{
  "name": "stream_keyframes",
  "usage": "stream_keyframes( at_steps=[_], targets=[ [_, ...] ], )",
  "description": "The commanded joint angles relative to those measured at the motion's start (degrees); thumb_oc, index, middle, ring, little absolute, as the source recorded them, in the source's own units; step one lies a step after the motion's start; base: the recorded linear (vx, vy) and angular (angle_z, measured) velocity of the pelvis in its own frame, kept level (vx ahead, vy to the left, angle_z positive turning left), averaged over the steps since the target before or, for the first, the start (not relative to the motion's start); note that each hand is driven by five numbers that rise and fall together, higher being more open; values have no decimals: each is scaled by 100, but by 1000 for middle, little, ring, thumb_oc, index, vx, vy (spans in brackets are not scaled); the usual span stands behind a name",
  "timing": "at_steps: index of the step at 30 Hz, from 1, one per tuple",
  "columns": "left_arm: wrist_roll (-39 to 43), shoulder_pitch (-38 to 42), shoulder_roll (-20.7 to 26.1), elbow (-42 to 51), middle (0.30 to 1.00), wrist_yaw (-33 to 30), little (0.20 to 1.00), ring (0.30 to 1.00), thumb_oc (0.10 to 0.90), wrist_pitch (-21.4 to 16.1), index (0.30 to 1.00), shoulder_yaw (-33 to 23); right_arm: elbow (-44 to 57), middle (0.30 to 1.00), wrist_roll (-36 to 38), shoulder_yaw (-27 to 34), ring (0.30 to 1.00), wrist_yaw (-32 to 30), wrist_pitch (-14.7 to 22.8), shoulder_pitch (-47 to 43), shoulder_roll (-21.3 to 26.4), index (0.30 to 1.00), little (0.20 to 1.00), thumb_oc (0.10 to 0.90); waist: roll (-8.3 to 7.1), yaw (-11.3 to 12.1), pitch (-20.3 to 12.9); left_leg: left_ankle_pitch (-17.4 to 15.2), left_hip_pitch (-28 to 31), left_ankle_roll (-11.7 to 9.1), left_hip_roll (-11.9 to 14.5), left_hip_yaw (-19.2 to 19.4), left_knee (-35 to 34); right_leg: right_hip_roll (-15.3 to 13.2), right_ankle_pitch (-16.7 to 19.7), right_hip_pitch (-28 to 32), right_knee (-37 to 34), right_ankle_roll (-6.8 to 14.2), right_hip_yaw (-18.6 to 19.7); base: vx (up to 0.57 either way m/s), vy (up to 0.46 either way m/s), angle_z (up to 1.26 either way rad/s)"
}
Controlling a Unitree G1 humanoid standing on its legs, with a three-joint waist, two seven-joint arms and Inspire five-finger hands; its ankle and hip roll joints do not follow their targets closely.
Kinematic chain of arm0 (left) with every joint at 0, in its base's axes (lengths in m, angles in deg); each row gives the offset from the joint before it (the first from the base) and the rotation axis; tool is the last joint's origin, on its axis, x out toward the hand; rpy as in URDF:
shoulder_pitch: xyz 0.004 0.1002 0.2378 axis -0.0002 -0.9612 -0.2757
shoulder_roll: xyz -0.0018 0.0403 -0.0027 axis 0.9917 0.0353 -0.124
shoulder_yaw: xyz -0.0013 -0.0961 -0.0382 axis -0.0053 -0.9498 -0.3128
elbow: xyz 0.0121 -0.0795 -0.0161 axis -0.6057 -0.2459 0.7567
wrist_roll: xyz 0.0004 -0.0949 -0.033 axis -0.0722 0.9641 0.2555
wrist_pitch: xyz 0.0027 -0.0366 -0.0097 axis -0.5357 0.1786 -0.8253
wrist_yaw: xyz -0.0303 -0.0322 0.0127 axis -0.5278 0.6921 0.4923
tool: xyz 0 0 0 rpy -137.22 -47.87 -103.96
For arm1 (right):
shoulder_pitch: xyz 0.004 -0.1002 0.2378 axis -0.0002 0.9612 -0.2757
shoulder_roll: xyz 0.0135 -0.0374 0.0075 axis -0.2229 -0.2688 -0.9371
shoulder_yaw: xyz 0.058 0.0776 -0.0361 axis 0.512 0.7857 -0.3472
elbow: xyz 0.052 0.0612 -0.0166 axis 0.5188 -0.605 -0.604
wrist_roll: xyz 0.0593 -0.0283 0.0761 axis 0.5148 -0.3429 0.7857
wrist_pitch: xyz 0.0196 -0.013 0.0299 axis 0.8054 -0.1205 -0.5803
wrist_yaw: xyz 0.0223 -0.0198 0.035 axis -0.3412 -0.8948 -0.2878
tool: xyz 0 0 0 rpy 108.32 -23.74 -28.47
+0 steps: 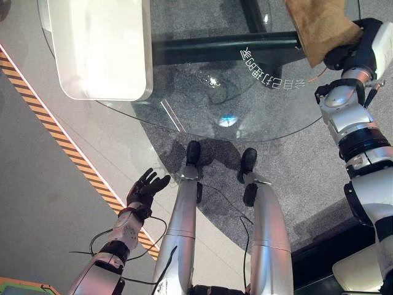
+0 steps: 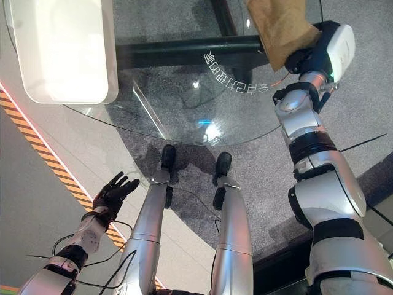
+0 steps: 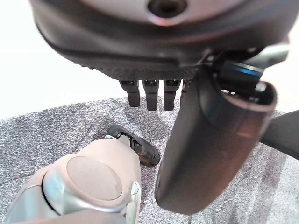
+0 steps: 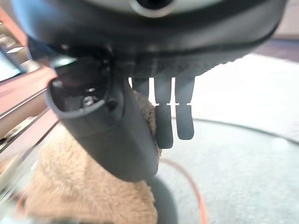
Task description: Wipe the table with a cloth and put it in the basket.
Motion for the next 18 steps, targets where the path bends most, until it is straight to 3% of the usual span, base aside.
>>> stream_keyframes(
  at_steps=[1,4,5,7,9,10,18],
  targets=[
    [-60,-240,11,-259,900,61,900,900,800,-195,900,-240,1142,300,-823,-494,300,464,372,-150,188,300,200,100,168,97,-116,-135,309,458,-222,337,-214,146,-288,368,-25,-21,-111,0,0,0],
    [-85,-248,-37,-284,900,83,900,900,800,-260,900,-253,1501,300,-1071,-601,300,737,310,26,33,300,200,100,172,94,-116,-127,320,461,-223,359,-236,149,-317,379,-29,-26,-115,-26,4,0],
    [-85,-191,-30,-284,900,90,900,900,800,-269,900,-277,1550,300,-1097,-606,300,750,303,-7,19,300,200,100,179,104,-116,77,190,476,-206,370,-312,150,-125,265,-123,-69,-171,-80,10,0],
    [-76,-182,-50,-320,900,118,900,900,800,-306,900,-287,1660,300,-1199,-649,300,934,305,67,-77,300,200,100,186,106,-116,81,193,482,-210,380,-316,153,-139,272,-123,-74,-173,-11,1,1],
    [-84,-224,-102,-351,900,126,900,900,800,-349,900,-270,1799,300,-1288,-772,300,1081,251,255,-255,300,200,100,180,101,-116,-116,343,463,-230,385,-245,154,-349,411,-31,-36,-126,30,-4,0],
    [-86,-151,-105,-348,900,134,900,900,800,-355,900,-307,1799,300,-1293,-805,300,1141,250,221,-296,300,200,100,198,117,-116,95,207,479,-212,396,-328,159,-154,286,-122,-79,-182,-73,13,1],
    [-131,-54,-164,-352,900,56,900,900,800,-355,900,-305,1787,300,-1395,-1005,300,1639,260,605,-653,300,200,100,225,118,-116,119,187,473,-215,448,-321,145,-164,271,-110,-91,-207,-9,1,0]
  ],
)
